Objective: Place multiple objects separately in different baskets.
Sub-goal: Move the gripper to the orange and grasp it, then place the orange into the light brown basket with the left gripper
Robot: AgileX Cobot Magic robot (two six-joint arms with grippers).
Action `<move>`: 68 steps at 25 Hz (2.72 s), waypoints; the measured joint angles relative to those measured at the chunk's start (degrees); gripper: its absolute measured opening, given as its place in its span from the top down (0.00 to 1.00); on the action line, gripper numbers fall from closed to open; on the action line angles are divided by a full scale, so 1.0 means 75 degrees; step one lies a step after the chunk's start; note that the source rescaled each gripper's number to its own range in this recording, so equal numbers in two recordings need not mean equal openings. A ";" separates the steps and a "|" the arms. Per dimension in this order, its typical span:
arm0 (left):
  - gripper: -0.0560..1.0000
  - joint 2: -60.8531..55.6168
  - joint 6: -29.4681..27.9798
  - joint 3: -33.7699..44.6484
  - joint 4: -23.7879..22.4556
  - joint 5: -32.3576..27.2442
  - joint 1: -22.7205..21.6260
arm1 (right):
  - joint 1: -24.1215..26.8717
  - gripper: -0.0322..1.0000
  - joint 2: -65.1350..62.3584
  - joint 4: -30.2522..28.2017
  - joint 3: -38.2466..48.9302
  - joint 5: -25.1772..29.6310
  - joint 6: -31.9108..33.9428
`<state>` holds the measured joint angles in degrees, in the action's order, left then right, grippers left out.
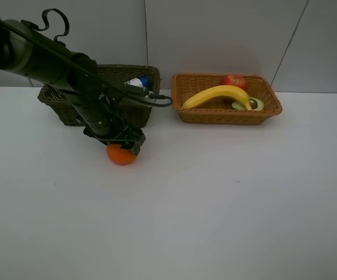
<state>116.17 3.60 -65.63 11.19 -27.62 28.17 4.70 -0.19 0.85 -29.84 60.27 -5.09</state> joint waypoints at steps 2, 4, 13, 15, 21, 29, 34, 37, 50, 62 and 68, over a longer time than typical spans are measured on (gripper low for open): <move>0.00 0.0088 0.0000 0.0000 0.0000 -0.0033 0.0000 | 0.0000 0.18 0.0000 0.0000 0.0000 0.0000 0.0000; 0.00 0.0096 0.0000 0.0000 0.0000 -0.0033 0.0000 | 0.0000 0.18 0.0000 0.0000 0.0000 0.0000 0.0000; 0.04 0.0128 -0.0069 0.0000 0.0000 -0.0111 0.0000 | 0.0000 0.18 0.0000 0.0000 0.0000 0.0000 0.0000; 0.06 0.0128 -0.0143 0.0000 0.0000 -0.0111 0.0000 | 0.0000 0.18 0.0000 0.0000 0.0000 0.0000 0.0000; 0.06 0.0128 -0.0306 0.0000 0.0000 -0.0121 0.0000 | 0.0000 0.18 0.0000 0.0000 0.0000 0.0000 0.0000; 0.06 0.0128 -0.0306 -0.0007 0.0000 -0.0151 0.0000 | 0.0000 0.18 0.0000 0.0000 0.0000 0.0000 0.0000; 0.06 0.0128 -0.0306 -0.0007 0.0000 -0.0192 0.0000 | 0.0000 0.18 0.0000 0.0000 0.0000 0.0000 0.0000; 0.06 0.0128 -0.0306 -0.0007 0.0000 -0.0192 0.0000 | 0.0000 0.18 0.0000 0.0000 0.0000 0.0000 0.0000; 0.06 -0.0227 -0.0306 -0.0007 -0.0030 -0.1069 0.0000 | 0.0000 0.18 0.0000 0.0000 0.0000 0.0000 0.0000; 0.06 -0.0864 -0.0259 -0.0547 -0.0094 -0.2647 0.0303 | 0.0000 0.18 0.0000 0.0000 0.0000 0.0000 0.0000; 0.06 -0.0887 -0.0249 -0.1690 -0.0256 -0.3387 0.0744 | 0.0000 0.18 0.0000 0.0000 0.0000 0.0000 0.0000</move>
<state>109.52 1.73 -78.31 9.27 -53.03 33.74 4.70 -0.19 0.85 -29.84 60.27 -5.09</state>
